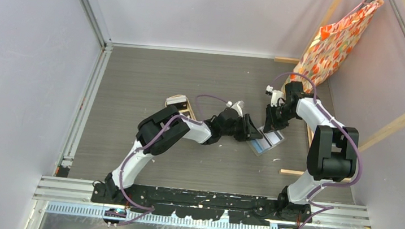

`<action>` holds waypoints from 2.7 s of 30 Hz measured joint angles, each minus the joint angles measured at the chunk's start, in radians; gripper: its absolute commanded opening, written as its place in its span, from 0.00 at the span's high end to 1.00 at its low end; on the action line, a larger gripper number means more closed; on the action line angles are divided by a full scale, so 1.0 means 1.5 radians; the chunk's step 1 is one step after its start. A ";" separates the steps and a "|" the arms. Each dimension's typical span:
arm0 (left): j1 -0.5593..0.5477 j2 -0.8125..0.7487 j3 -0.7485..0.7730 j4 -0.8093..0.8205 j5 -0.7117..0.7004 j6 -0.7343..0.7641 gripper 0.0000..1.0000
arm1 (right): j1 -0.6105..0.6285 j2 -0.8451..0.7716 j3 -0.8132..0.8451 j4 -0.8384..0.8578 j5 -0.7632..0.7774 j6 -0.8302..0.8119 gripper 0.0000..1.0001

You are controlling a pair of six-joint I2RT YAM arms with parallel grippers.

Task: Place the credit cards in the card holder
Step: Turn over the card slot in the card holder.

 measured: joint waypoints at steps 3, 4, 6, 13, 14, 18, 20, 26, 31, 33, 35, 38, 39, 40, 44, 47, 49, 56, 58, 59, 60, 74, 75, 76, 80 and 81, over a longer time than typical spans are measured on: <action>0.005 0.000 0.000 -0.007 -0.012 -0.007 0.76 | 0.000 0.002 0.000 -0.001 -0.004 0.000 0.87; 0.006 0.000 -0.001 -0.009 -0.016 -0.010 0.83 | 0.000 0.002 0.000 -0.001 -0.006 0.000 0.87; 0.009 0.000 -0.004 -0.010 -0.020 -0.012 0.93 | 0.000 0.002 0.000 -0.002 -0.009 0.000 0.87; 0.031 -0.036 -0.060 -0.011 -0.002 -0.010 0.99 | 0.000 0.002 0.000 -0.009 -0.061 -0.018 0.86; 0.037 -0.051 -0.071 -0.020 0.003 0.000 0.99 | 0.000 0.002 0.000 -0.012 -0.076 -0.025 0.86; 0.068 -0.136 -0.109 -0.127 0.027 0.070 1.00 | 0.000 -0.007 -0.007 -0.025 -0.128 -0.048 0.86; 0.079 -0.176 -0.112 -0.199 0.036 0.112 0.99 | 0.005 -0.012 -0.012 -0.025 -0.142 -0.053 0.86; 0.112 -0.264 -0.102 -0.434 0.070 0.240 0.97 | 0.048 -0.014 -0.021 -0.019 -0.166 -0.052 0.86; 0.119 -0.254 -0.061 -0.568 0.101 0.298 0.95 | 0.091 -0.009 -0.025 -0.001 -0.179 -0.032 0.86; 0.119 -0.241 -0.035 -0.600 0.112 0.312 0.92 | 0.102 0.006 -0.025 0.011 -0.183 -0.021 0.86; 0.119 -0.229 -0.015 -0.617 0.120 0.317 0.90 | 0.111 0.026 -0.025 0.017 -0.183 -0.013 0.87; 0.119 -0.216 -0.005 -0.626 0.126 0.317 0.84 | 0.123 0.068 -0.025 0.022 -0.174 0.001 0.87; 0.119 -0.215 -0.005 -0.626 0.127 0.314 0.82 | 0.126 0.083 -0.025 0.021 -0.167 0.005 0.87; 0.119 -0.214 -0.007 -0.623 0.129 0.311 0.79 | 0.128 0.096 -0.025 0.021 -0.160 0.010 0.87; 0.119 -0.214 -0.028 -0.568 0.144 0.275 0.74 | 0.132 0.114 -0.014 0.014 -0.158 0.029 0.87; 0.119 -0.214 -0.059 -0.500 0.164 0.232 0.72 | 0.133 0.123 -0.006 0.010 -0.153 0.035 0.87; 0.119 -0.213 -0.080 -0.446 0.179 0.197 0.71 | 0.134 0.126 -0.003 0.009 -0.152 0.037 0.87; 0.112 -0.196 -0.105 -0.331 0.197 0.115 0.67 | 0.130 0.126 -0.001 -0.005 -0.137 0.038 0.87; 0.108 -0.190 -0.105 -0.314 0.200 0.101 0.66 | 0.130 0.126 0.002 -0.007 -0.133 0.038 0.87; 0.106 -0.187 -0.105 -0.305 0.201 0.097 0.66 | 0.130 0.126 0.002 -0.007 -0.133 0.038 0.87; 0.102 -0.184 -0.105 -0.295 0.201 0.089 0.66 | 0.130 0.126 0.002 -0.007 -0.132 0.038 0.87; 0.078 -0.179 -0.107 -0.230 0.206 0.064 0.63 | 0.130 0.126 0.002 -0.007 -0.133 0.038 0.87; 0.078 -0.179 -0.109 -0.228 0.206 0.064 0.63 | 0.130 0.126 0.002 -0.007 -0.133 0.037 0.87; 0.078 -0.179 -0.111 -0.226 0.206 0.064 0.63 | 0.130 0.126 0.002 -0.007 -0.134 0.037 0.87; 0.078 -0.179 -0.125 -0.206 0.206 0.061 0.63 | 0.120 0.126 0.002 -0.010 -0.150 0.031 0.87; 0.078 -0.179 -0.129 -0.201 0.205 0.057 0.63 | 0.117 0.126 0.002 -0.013 -0.157 0.028 0.87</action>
